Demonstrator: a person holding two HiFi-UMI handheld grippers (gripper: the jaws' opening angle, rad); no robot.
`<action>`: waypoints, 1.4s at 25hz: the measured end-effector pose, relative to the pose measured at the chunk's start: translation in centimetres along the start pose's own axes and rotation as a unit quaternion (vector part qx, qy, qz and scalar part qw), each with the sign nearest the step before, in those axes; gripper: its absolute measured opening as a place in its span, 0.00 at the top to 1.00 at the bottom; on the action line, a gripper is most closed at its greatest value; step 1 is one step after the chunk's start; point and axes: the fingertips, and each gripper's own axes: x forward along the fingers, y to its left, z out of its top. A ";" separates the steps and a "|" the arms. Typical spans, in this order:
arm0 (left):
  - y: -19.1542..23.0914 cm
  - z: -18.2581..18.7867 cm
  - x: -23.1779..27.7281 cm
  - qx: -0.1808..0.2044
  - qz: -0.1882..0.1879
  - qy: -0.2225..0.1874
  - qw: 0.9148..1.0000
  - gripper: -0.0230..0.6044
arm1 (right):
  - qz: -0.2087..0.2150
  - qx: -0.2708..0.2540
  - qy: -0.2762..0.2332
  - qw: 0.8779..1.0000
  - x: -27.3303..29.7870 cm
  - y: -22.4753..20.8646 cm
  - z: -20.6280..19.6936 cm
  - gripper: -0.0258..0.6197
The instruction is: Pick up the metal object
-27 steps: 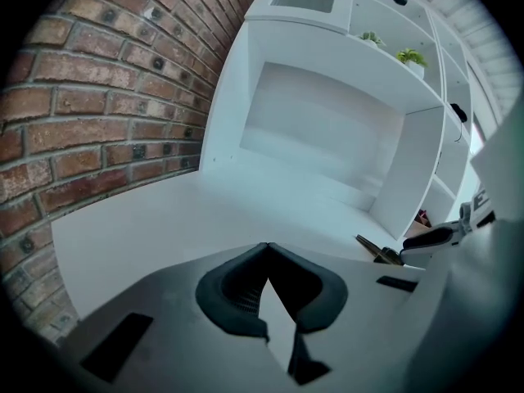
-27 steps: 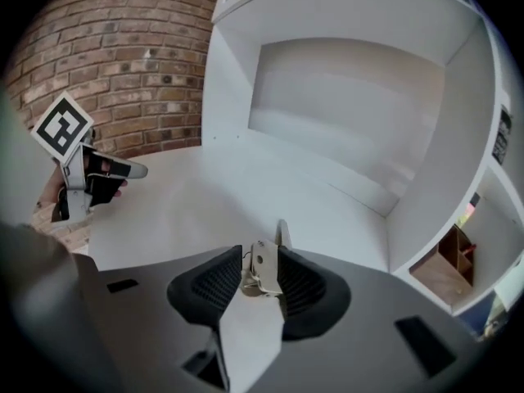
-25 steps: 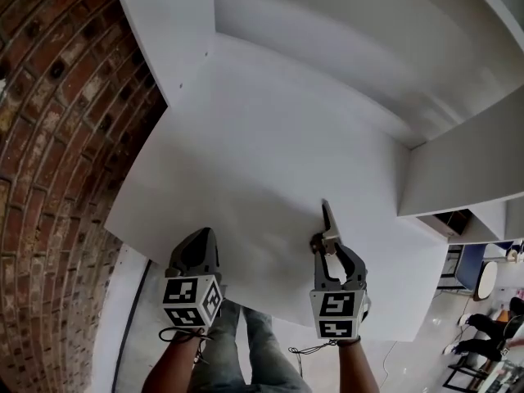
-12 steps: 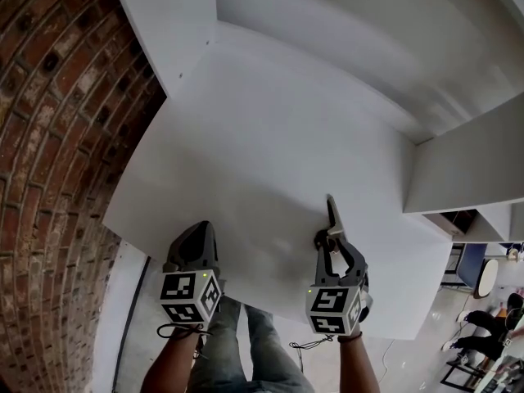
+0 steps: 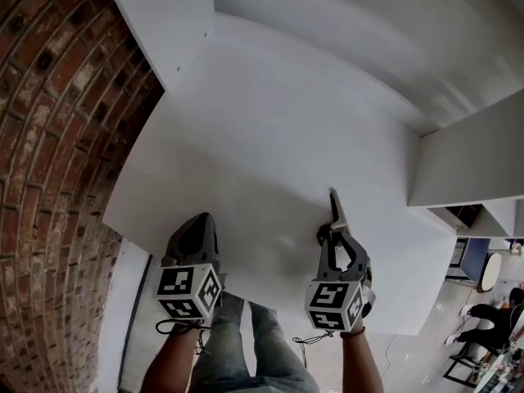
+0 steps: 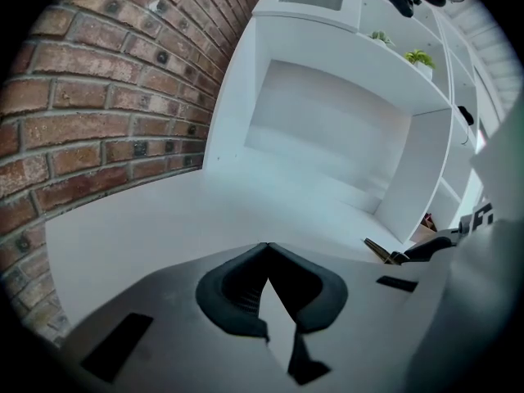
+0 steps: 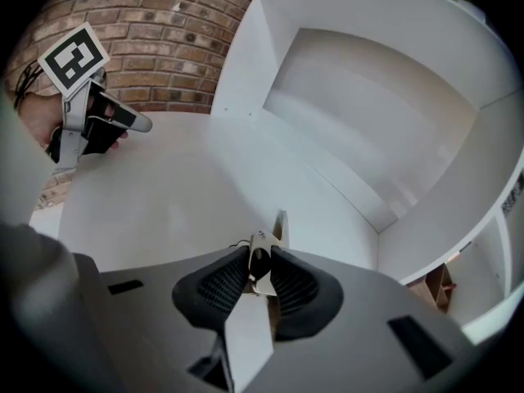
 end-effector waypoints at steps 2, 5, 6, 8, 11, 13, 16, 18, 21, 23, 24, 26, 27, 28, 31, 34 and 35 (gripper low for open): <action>-0.1 0.1 0.0 0.000 0.000 0.000 1.000 0.95 | -0.001 -0.001 0.003 1.000 0.0 0.0 0.0 0.83; -0.2 0.2 -0.1 0.003 0.001 -0.001 1.000 0.95 | -0.002 -0.002 0.006 1.000 0.0 0.0 0.0 0.83; -0.3 0.3 -0.1 0.004 0.000 -0.001 1.000 0.95 | -0.002 -0.001 0.006 1.000 -0.1 -0.1 0.0 0.84; -0.4 0.4 -0.2 0.004 0.000 -0.002 1.000 0.95 | -0.002 0.003 0.006 1.000 -0.1 -0.4 0.0 0.85; -0.6 0.6 -0.3 0.004 -0.001 -0.003 1.000 0.95 | -0.004 0.006 0.006 1.000 -0.3 -0.8 0.1 0.86; -0.7 0.8 -0.5 0.006 -0.001 -0.004 1.000 0.95 | -0.007 0.006 0.006 1.000 -0.3 -1.2 0.1 0.88; -0.8 1.2 -0.6 0.008 -0.002 -0.007 1.000 0.95 | -0.009 0.008 0.005 1.000 -0.4 -1.8 0.1 0.89; -0.9 1.4 -0.8 0.009 -0.001 -0.009 1.000 0.95 | -0.011 0.007 0.005 1.000 -0.5 -2.1 0.1 0.90; -1.2 1.9 -1.0 0.012 -0.002 -0.011 1.000 0.95 | -0.018 0.004 0.004 1.000 -0.6 -2.7 0.2 0.92; -1.4 2.1 -1.1 0.013 -0.002 -0.013 1.000 0.95 | -0.023 0.004 0.002 1.000 -0.6 -3.2 0.2 0.93; -1.5 2.2 -1.2 0.015 -0.003 -0.013 1.000 0.95 | -0.024 0.004 0.001 1.000 -0.6 -3.4 0.2 0.94; -1.8 2.4 -1.3 0.017 -0.003 -0.015 1.000 0.95 | -0.023 0.004 0.000 1.000 -0.6 -3.6 0.1 0.94; -1.9 2.5 -1.4 0.018 -0.003 -0.015 1.000 0.95 | -0.022 0.005 0.000 1.000 -0.6 -3.7 0.0 0.94; -2.0 2.6 -1.5 0.019 -0.003 -0.016 1.000 0.95 | -0.021 0.006 -0.001 1.000 -0.6 -3.8 0.0 0.94; -2.5 2.9 -1.8 0.023 -0.004 -0.016 1.000 0.95 | -0.018 0.012 -0.002 1.000 -0.7 -4.1 0.0 0.95; -2.9 3.3 -2.2 0.029 -0.006 -0.018 0.999 0.95 | -0.012 0.021 -0.005 1.000 -0.8 -4.2 0.1 0.95; -3.1 3.5 -2.4 0.032 -0.006 -0.019 0.999 0.95 | -0.012 0.024 -0.007 1.000 -1.0 -4.3 0.2 0.95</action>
